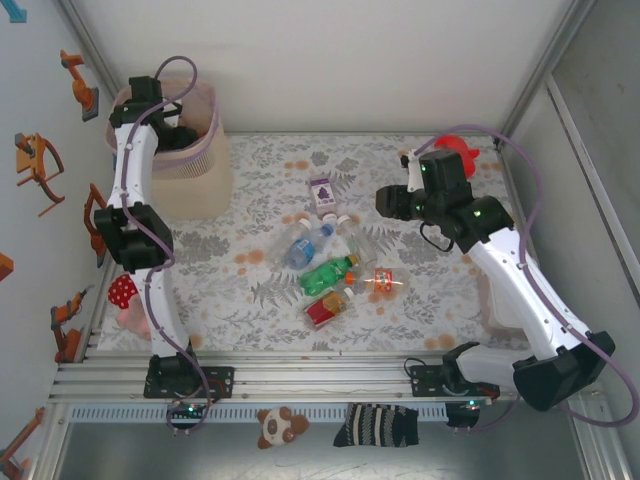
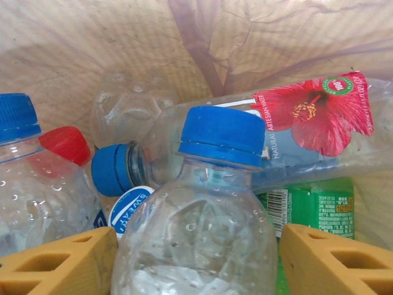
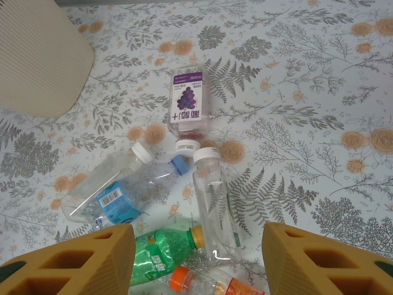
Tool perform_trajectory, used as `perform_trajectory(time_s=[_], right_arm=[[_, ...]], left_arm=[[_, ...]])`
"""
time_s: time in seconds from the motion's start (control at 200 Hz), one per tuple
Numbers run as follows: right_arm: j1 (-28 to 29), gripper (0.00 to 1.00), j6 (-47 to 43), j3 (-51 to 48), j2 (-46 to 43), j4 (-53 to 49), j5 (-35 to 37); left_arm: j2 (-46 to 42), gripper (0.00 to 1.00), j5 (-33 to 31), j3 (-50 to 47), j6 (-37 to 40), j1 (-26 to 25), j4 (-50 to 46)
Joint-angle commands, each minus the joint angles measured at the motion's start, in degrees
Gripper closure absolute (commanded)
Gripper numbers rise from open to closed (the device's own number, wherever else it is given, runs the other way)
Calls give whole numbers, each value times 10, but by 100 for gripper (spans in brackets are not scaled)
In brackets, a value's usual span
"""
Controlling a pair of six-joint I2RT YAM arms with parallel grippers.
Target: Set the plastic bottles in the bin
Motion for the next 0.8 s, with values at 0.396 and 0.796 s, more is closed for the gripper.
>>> perform_trajectory(time_s=[0.396,0.796], right_arm=[[6,44,-11,51,39,13,-7],[32,44,-51,120,138,42,13]], left_arm=[[-99,23,59,1,-22,1,-15],[-215,24,146,-41,-53,0,-8]])
